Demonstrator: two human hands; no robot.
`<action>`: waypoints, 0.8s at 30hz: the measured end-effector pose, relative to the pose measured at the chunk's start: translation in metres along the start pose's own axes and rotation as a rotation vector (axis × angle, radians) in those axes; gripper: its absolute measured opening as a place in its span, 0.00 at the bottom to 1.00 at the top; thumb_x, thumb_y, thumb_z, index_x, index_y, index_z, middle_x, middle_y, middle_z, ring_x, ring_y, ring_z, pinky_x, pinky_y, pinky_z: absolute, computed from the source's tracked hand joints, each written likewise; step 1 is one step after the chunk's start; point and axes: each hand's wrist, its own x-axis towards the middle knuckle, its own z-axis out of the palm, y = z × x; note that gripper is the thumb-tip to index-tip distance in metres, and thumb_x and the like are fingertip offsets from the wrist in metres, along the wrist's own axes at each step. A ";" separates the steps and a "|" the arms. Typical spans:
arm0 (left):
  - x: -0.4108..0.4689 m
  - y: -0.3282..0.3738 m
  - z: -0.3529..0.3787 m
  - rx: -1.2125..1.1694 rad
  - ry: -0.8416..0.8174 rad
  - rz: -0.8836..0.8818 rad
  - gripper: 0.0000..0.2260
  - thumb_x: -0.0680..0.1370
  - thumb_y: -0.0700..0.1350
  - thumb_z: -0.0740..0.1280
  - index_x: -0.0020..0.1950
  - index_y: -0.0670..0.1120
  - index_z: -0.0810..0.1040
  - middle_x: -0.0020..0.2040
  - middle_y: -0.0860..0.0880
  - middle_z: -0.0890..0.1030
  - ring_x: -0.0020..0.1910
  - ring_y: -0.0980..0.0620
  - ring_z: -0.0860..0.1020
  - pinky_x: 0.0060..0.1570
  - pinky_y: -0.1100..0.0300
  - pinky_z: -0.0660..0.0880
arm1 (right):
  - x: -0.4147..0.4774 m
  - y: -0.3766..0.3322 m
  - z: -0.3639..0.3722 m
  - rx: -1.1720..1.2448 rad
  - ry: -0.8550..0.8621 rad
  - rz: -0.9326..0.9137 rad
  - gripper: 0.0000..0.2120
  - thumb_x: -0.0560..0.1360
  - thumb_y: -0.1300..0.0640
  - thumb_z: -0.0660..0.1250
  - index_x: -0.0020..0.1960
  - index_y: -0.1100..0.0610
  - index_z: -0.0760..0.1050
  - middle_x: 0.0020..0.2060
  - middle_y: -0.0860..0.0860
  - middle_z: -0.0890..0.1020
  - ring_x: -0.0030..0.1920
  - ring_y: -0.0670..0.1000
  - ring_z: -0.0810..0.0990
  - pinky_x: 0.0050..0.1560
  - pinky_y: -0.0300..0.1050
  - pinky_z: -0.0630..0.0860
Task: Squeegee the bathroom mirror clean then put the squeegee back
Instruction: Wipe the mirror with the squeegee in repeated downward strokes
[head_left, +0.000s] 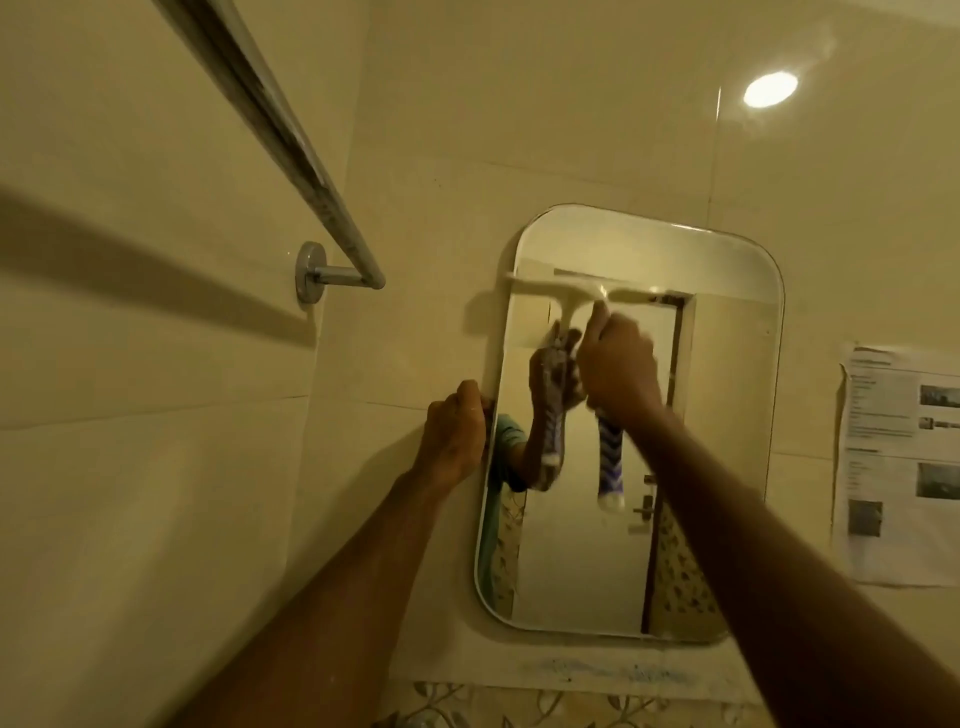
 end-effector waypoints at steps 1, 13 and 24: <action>0.001 0.000 -0.001 -0.037 -0.007 -0.029 0.22 0.77 0.54 0.48 0.42 0.42 0.76 0.38 0.41 0.79 0.38 0.43 0.78 0.43 0.48 0.78 | -0.026 0.013 0.006 0.044 -0.016 0.018 0.20 0.82 0.45 0.50 0.39 0.52 0.72 0.26 0.48 0.77 0.20 0.42 0.75 0.19 0.34 0.72; 0.006 0.001 -0.008 -0.073 -0.068 -0.093 0.26 0.79 0.54 0.46 0.50 0.39 0.78 0.43 0.38 0.81 0.42 0.42 0.80 0.42 0.50 0.81 | -0.096 0.043 -0.003 0.005 -0.073 0.086 0.19 0.82 0.45 0.50 0.37 0.50 0.70 0.28 0.48 0.76 0.24 0.36 0.76 0.19 0.30 0.69; 0.007 0.000 -0.002 0.103 -0.012 0.028 0.26 0.76 0.56 0.49 0.45 0.36 0.76 0.42 0.36 0.80 0.40 0.38 0.80 0.44 0.41 0.80 | -0.227 0.094 0.026 -0.082 -0.073 0.174 0.27 0.70 0.31 0.41 0.36 0.46 0.71 0.22 0.44 0.73 0.27 0.35 0.76 0.21 0.27 0.66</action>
